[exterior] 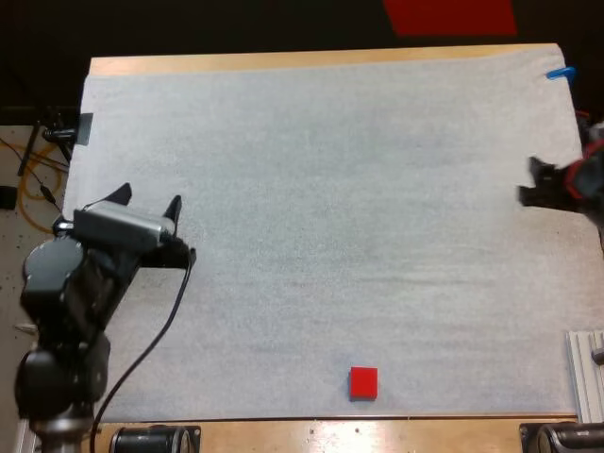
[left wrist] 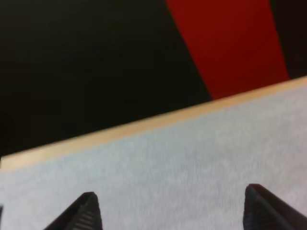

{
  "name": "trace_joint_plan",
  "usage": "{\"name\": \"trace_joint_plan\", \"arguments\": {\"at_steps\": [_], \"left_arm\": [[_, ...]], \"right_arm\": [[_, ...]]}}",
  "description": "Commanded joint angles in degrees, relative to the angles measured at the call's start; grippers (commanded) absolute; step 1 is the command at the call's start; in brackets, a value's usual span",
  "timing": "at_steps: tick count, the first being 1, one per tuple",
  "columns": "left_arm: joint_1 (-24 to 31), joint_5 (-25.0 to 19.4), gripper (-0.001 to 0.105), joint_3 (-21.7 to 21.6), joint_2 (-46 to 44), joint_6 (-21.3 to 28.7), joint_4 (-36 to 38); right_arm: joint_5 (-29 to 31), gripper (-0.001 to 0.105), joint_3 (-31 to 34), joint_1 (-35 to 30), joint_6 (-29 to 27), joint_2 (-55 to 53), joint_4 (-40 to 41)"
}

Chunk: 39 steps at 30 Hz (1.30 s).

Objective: Stack red cube on blue cube

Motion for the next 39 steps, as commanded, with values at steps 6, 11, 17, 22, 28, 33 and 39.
{"name": "trace_joint_plan", "arguments": {"at_steps": [6, 11, 17, 22, 28, 33, 39], "left_arm": [[0.0, -0.2, 0.062, -0.6, -9.3, -1.0, 3.5], [0.0, -0.2, 0.062, -0.6, -17.9, -1.0, 9.2], [0.0, -0.2, 0.062, -0.6, -27.8, -1.0, 14.1], [0.0, -0.2, 0.062, -0.6, -35.9, -1.0, 21.7], [0.0, -0.2, 0.062, -0.6, -44.5, -1.0, 30.7], [0.2, 1.1, 0.062, -1.9, -44.4, -0.4, 37.1], [0.2, 1.1, 0.062, -0.8, -44.5, 1.6, 38.0]], "right_arm": [[-1.0, 0.066, -0.5, -2.6, -0.9, -9.9, 6.1], [-3.1, 0.066, -0.2, -2.5, -1.7, -16.5, 10.3], [-3.1, 0.066, 3.3, -2.5, -0.5, -27.1, 11.8], [-3.2, 0.066, 9.7, -2.5, 2.0, -38.9, 12.0], [-6.4, 0.066, 15.4, -2.5, 2.2, -51.5, 15.1], [-8.2, 0.066, 18.3, -2.5, 2.4, -59.5, 19.0], [-11.2, 0.066, 19.1, -2.5, 0.9, -59.1, 21.4]]}}
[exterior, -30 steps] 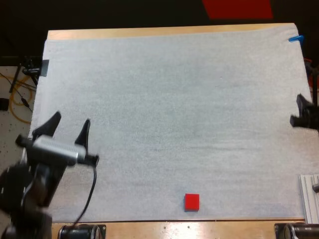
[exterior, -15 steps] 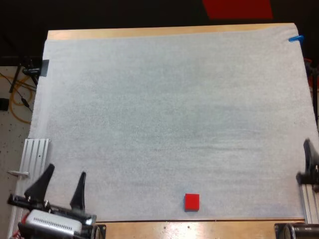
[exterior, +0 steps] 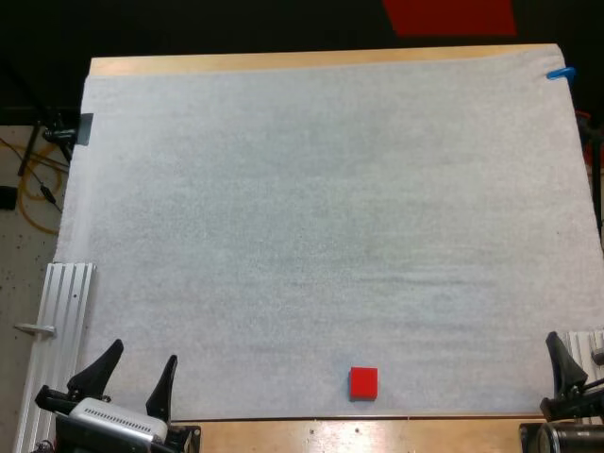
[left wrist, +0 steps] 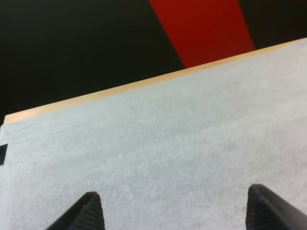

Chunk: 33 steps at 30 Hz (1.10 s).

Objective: Stack red cube on blue cube

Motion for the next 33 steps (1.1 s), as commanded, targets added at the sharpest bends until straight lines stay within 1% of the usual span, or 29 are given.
{"name": "trace_joint_plan", "arguments": {"at_steps": [1, 5, 10, 13, 16, 18, 21, 33], "left_arm": [[0.2, 0.2, 0.062, 0.8, -8.0, 1.0, -0.5], [0.2, 0.2, 0.062, 3.8, -8.0, 1.0, -4.2], [0.2, 0.2, 0.062, 10.4, -7.9, 0.9, -11.2], [0.2, 0.2, 0.062, 14.1, -7.9, 0.9, -13.1], [0.2, 0.2, 0.062, 17.3, -7.9, 0.9, -13.2], [0.2, 0.2, 0.062, 18.6, -7.9, 0.5, -14.3], [0.2, 0.2, 0.062, 18.7, -7.8, 0.4, -14.6], [0.2, 0.2, 0.062, 18.7, -7.8, 0.4, -14.5]], "right_arm": [[-1.0, 0.066, 0.5, 0.0, -0.8, -2.4, -1.1], [-1.0, 0.066, 2.1, 0.0, -0.8, -2.4, -3.7], [-1.0, 0.066, 6.0, 0.0, -0.8, -2.3, -7.2], [-1.0, 0.066, 7.8, 0.0, -0.6, -2.3, -7.2], [-1.0, 0.066, 9.5, 0.0, -0.2, -2.2, -7.0], [-1.0, 0.066, 10.6, 0.0, -0.2, -2.2, -7.0], [-1.0, 0.066, 11.5, 0.0, 0.0, -2.2, -7.7], [0.1, 0.066, 11.5, 0.0, 1.4, -2.2, -7.9]]}}
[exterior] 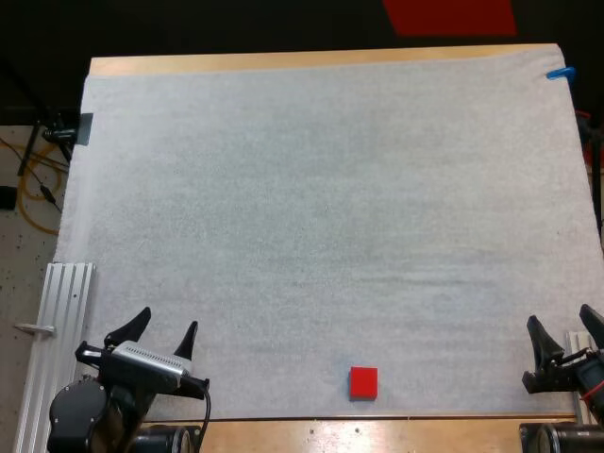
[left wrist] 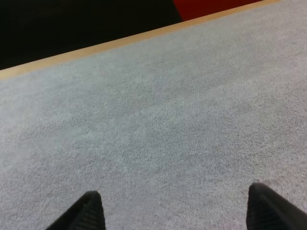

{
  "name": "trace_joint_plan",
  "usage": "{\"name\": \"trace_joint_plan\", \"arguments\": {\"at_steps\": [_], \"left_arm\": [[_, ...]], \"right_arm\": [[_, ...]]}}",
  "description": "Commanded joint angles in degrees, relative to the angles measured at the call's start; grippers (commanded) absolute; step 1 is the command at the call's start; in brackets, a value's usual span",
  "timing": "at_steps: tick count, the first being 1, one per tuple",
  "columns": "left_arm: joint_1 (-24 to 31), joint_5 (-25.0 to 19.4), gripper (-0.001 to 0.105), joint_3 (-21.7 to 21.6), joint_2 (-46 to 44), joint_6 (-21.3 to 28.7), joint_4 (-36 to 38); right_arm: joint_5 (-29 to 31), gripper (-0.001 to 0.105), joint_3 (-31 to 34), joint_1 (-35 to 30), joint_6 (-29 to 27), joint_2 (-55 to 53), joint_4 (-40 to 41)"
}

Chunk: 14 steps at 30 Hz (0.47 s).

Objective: Stack red cube on blue cube

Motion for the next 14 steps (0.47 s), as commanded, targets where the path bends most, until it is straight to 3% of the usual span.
{"name": "trace_joint_plan", "arguments": {"at_steps": [1, 14], "left_arm": [[0.2, 0.2, 0.062, -0.5, -7.9, -0.5, -0.8], [0.2, 0.2, 0.062, -0.5, -7.9, -0.5, -0.8]], "right_arm": [[0.0, 0.066, -0.2, 0.0, 0.1, -2.2, -0.6], [0.9, 0.066, -0.2, 0.0, 0.1, -2.2, -0.6]]}}
